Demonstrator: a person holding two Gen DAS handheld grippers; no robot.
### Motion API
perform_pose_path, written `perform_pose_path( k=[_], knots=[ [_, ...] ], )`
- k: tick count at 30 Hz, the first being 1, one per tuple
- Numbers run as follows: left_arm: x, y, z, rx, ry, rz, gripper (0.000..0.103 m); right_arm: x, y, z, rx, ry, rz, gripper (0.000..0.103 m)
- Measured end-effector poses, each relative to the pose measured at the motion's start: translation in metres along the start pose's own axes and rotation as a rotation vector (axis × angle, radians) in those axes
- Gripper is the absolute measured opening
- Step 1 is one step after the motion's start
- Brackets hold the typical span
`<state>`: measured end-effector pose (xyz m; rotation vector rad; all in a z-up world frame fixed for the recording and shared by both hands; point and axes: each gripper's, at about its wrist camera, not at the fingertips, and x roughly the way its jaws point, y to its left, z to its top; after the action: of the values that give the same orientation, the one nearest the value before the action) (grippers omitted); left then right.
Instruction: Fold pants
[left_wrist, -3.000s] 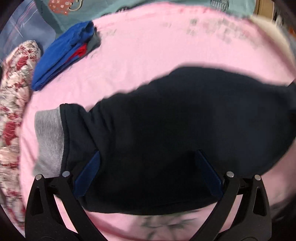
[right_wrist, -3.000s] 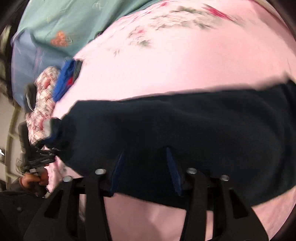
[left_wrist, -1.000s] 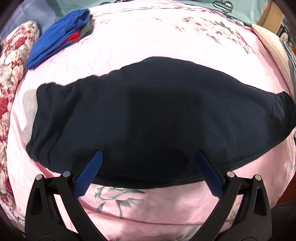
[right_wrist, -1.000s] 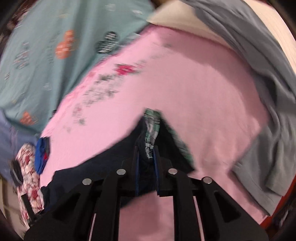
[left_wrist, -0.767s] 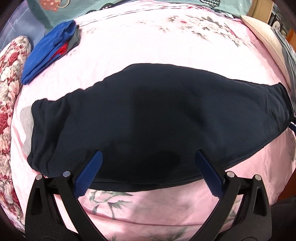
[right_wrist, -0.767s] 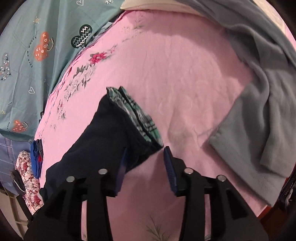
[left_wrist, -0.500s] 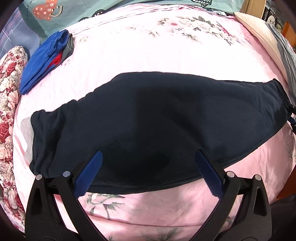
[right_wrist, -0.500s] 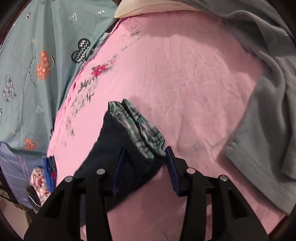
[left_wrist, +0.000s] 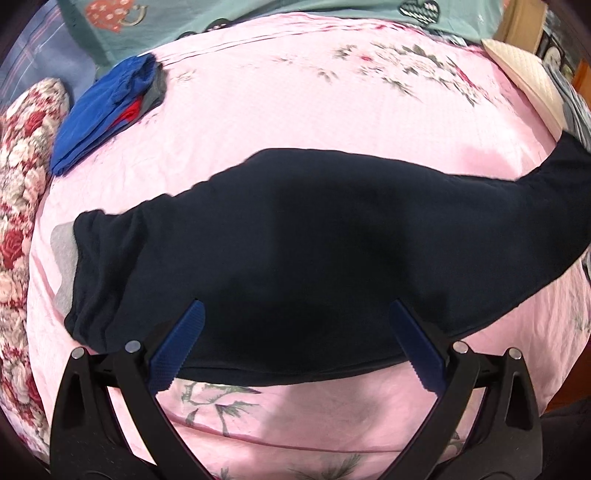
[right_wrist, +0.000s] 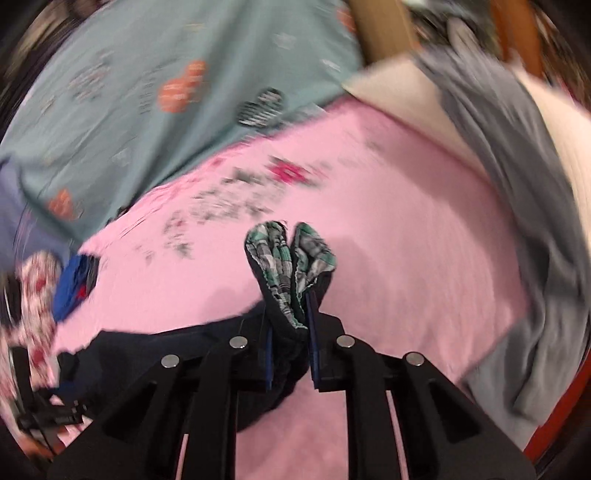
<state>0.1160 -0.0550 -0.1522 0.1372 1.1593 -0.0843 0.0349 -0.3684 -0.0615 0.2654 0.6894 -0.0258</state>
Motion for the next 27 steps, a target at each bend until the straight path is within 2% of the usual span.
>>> perform_pose_path(
  k=[4,5,8,12,16,18,20,23,26,27],
  knots=[
    [-0.002,0.020,-0.005,-0.059,-0.004,-0.001,0.101,0.008,0.081,-0.012,-0.285,-0.011,0.065,0.015],
    [-0.002,0.025,-0.007,-0.070,-0.002,0.000,0.101,0.015,0.106,-0.023,-0.377,0.001,0.085,0.015],
    [-0.002,0.039,-0.015,-0.101,0.002,0.010,0.101,0.035,0.147,-0.053,-0.530,0.049,0.137,0.015],
    [-0.002,0.055,-0.027,-0.136,0.018,0.020,0.101,0.063,0.182,-0.097,-0.669,0.168,0.204,0.015],
    [0.000,0.066,-0.037,-0.158,0.032,0.024,0.101,0.078,0.190,-0.124,-0.748,0.255,0.208,0.016],
    [0.001,0.069,-0.040,-0.168,0.039,0.024,0.101,0.075,0.194,-0.124,-0.767,0.260,0.229,0.029],
    [0.001,0.070,-0.039,-0.169,0.037,0.025,0.101,0.065,0.196,-0.115,-0.758,0.306,0.288,0.042],
    [-0.004,0.068,-0.033,-0.164,0.013,0.022,0.101,0.040,0.178,-0.088,-0.607,0.303,0.406,0.043],
    [-0.016,0.058,-0.021,-0.155,-0.035,-0.040,0.101,0.027,0.134,-0.061,-0.391,0.266,0.367,0.043],
    [-0.023,0.050,-0.014,-0.144,-0.063,-0.088,0.101,0.028,0.114,-0.052,-0.297,0.266,0.352,0.043]
  ],
)
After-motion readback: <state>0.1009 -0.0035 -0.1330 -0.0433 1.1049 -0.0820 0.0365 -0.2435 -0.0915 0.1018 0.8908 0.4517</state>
